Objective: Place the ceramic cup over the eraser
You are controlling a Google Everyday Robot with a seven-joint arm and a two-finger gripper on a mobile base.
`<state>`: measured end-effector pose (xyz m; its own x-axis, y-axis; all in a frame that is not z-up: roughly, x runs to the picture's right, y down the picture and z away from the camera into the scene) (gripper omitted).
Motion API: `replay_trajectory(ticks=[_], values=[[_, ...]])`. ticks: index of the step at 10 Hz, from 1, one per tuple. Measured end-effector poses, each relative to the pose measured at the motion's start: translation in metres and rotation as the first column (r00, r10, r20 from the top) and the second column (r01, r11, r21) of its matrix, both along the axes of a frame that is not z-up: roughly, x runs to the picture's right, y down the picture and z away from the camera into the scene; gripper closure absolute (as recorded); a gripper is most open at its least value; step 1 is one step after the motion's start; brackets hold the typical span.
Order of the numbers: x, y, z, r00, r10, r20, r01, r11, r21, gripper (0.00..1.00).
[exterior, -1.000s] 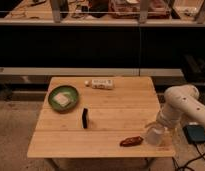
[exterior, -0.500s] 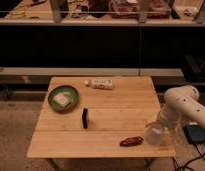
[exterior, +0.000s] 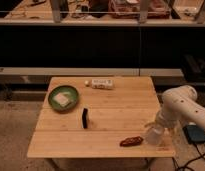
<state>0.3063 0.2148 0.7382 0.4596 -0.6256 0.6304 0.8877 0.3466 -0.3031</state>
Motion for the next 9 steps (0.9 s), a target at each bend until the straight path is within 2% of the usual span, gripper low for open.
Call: replay_trajectory(ticks=[6, 9], values=[[-0.0079, 0.0014, -0.0017, 1.000, 0.025, 0.013, -0.024, 0.9990, -0.038, 0.20], [-0.0106, -0.0024, -0.0020, 0.998, 0.054, 0.029, -0.053, 0.9980, -0.034, 0.20]])
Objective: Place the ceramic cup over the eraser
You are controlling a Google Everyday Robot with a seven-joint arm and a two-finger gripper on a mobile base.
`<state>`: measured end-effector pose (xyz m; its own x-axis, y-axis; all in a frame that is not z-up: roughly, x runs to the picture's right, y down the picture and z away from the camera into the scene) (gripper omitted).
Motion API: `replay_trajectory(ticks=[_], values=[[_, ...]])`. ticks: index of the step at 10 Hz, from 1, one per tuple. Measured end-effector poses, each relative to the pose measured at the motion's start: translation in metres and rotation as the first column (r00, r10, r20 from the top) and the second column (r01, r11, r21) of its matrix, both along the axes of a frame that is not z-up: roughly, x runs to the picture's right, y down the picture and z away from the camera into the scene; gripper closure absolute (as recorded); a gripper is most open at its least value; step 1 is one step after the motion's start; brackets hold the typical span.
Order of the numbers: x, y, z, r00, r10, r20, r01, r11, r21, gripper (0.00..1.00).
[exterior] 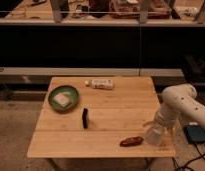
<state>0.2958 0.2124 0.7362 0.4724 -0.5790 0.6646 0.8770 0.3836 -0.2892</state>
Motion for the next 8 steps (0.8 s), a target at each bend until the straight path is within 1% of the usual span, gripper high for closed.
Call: replay_trajectory(ticks=[7, 8], values=[[0.0002, -0.0022, 0.0001, 1.000, 0.001, 0.004, -0.001, 1.0000, 0.005, 0.20], [0.0002, -0.0022, 0.0001, 1.000, 0.001, 0.004, -0.001, 1.0000, 0.005, 0.22]])
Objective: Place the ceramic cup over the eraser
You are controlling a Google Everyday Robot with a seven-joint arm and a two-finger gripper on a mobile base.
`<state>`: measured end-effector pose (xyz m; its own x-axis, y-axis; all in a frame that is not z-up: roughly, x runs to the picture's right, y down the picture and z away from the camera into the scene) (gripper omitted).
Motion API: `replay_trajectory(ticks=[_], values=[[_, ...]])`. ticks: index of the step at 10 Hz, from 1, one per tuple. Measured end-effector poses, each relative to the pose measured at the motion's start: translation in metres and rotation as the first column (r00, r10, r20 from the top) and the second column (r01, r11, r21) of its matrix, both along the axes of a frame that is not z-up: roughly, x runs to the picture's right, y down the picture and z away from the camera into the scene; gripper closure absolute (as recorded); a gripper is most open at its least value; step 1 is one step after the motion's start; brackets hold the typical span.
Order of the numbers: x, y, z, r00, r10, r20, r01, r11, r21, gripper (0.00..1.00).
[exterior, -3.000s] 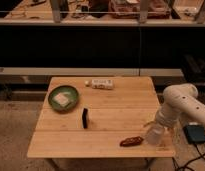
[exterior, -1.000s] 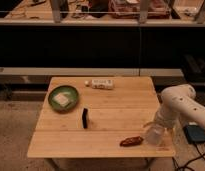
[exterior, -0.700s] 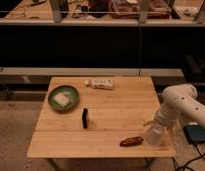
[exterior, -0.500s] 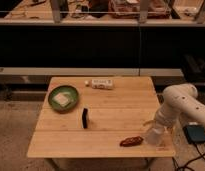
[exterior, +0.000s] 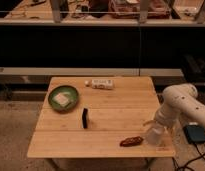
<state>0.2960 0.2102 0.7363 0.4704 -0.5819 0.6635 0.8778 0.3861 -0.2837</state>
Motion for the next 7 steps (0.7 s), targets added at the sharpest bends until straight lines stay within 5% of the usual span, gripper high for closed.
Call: replay_trajectory(ticks=[2, 7], values=[[0.0000, -0.0001, 0.0000, 1.000, 0.000, 0.000, 0.000, 1.0000, 0.000, 0.34], [0.0002, -0.0001, -0.0001, 1.000, 0.001, 0.000, -0.001, 1.0000, 0.001, 0.89]])
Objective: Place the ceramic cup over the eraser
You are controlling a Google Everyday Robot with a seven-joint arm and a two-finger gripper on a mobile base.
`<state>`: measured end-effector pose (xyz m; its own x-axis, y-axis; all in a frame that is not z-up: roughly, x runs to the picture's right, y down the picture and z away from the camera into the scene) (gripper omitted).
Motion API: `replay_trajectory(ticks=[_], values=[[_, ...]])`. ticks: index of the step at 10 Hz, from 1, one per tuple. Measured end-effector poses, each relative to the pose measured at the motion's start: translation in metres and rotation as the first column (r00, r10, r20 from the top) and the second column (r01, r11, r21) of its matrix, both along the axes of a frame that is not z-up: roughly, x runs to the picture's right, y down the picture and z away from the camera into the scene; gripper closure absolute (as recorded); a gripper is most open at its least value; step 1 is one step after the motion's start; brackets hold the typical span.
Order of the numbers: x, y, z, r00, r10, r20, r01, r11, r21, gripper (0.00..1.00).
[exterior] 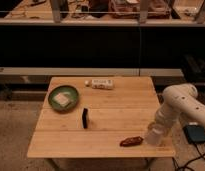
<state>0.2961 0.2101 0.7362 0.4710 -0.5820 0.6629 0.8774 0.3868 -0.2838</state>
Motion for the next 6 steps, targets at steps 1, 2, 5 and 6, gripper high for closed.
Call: replay_trajectory(ticks=[1, 2, 5, 6], values=[[-0.0001, 0.0000, 0.0000, 1.000, 0.001, -0.001, -0.001, 1.0000, 0.000, 0.96], [-0.0001, -0.0001, 0.0000, 1.000, 0.001, -0.001, -0.001, 1.0000, 0.000, 1.00], [-0.0003, -0.0002, 0.0000, 1.000, 0.001, 0.000, -0.001, 1.0000, 0.000, 1.00], [-0.0003, -0.0002, 0.0000, 1.000, 0.001, 0.000, -0.001, 1.0000, 0.000, 1.00]])
